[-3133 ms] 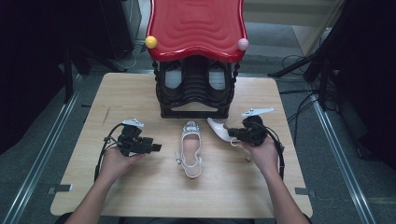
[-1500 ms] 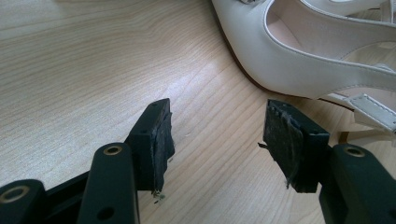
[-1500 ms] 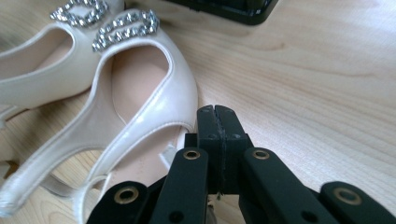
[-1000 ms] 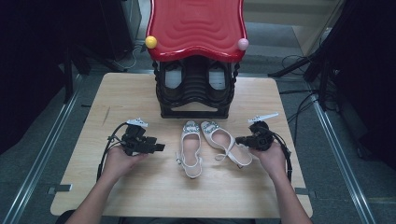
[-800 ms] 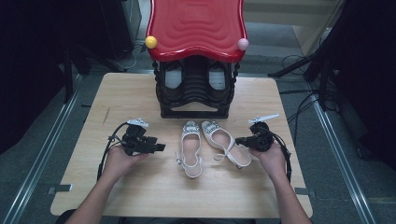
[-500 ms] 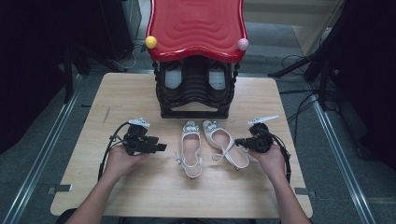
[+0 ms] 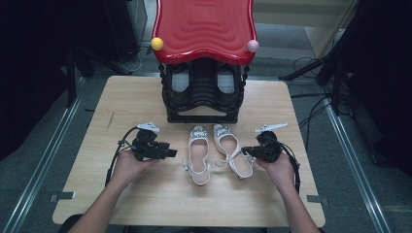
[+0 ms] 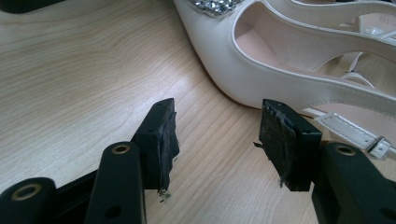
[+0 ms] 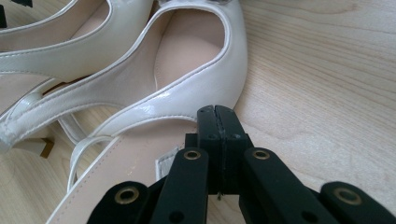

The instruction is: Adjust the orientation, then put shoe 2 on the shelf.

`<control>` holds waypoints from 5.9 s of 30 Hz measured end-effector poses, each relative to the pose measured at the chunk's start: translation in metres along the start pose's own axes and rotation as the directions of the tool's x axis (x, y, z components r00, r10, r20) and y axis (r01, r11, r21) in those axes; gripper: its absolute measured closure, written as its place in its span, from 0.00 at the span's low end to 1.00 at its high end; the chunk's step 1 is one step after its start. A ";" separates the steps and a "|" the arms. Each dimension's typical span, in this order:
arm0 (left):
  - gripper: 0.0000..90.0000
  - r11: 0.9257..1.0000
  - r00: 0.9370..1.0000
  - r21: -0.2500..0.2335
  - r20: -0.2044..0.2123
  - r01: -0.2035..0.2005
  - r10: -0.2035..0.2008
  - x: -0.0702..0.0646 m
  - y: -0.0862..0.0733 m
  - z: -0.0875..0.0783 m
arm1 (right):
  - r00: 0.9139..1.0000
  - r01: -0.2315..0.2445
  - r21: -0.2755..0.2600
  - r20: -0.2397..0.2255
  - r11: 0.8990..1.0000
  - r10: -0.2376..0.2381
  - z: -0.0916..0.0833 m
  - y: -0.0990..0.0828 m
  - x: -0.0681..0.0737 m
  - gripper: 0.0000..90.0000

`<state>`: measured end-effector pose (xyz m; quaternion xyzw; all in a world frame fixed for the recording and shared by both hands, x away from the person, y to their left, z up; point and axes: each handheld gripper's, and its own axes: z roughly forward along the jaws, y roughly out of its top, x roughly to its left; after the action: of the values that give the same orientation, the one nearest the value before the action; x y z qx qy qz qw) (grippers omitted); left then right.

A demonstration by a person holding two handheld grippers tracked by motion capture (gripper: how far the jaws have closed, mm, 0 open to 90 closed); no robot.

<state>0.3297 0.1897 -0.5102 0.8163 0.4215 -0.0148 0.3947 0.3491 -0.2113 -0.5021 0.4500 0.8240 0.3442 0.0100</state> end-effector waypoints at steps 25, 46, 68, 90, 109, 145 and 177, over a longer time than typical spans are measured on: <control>0.59 1.000 1.000 -0.003 0.029 0.004 -0.004 -0.006 0.002 0.006 | 0.999 0.019 -0.008 0.040 1.000 -0.019 0.020 0.011 0.001 1.00; 0.68 0.999 0.998 0.008 0.057 0.035 -0.036 -0.013 0.003 0.022 | 0.999 0.016 -0.009 0.035 1.000 -0.016 0.034 0.018 0.004 1.00; 0.87 1.000 0.996 0.021 0.085 0.016 -0.018 -0.024 0.004 0.035 | 0.999 0.027 0.000 0.036 1.000 -0.027 0.036 0.021 0.011 1.00; 0.99 0.999 0.985 0.020 0.168 0.032 -0.035 -0.039 0.002 0.048 | 1.000 0.005 -0.006 0.021 1.000 -0.005 0.038 0.021 0.011 1.00; 0.83 0.999 0.980 0.030 0.200 -0.017 0.010 -0.058 -0.003 0.045 | 0.999 0.018 -0.009 0.036 1.000 -0.018 0.038 0.026 0.003 0.95; 0.56 0.998 1.000 -0.057 0.006 0.030 -0.029 -0.012 -0.007 -0.003 | 0.997 0.050 -0.110 -0.054 0.993 -0.057 0.002 0.031 0.029 0.75; 0.54 0.998 1.000 -0.052 -0.003 0.027 -0.028 -0.004 0.001 -0.005 | 0.990 0.138 0.087 -0.021 0.987 -0.137 0.043 0.041 0.087 0.72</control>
<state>0.3262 0.1894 -0.5049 0.7998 0.4336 -0.0078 0.4150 0.3416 -0.1073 -0.4854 0.3896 0.8674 0.3095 0.0077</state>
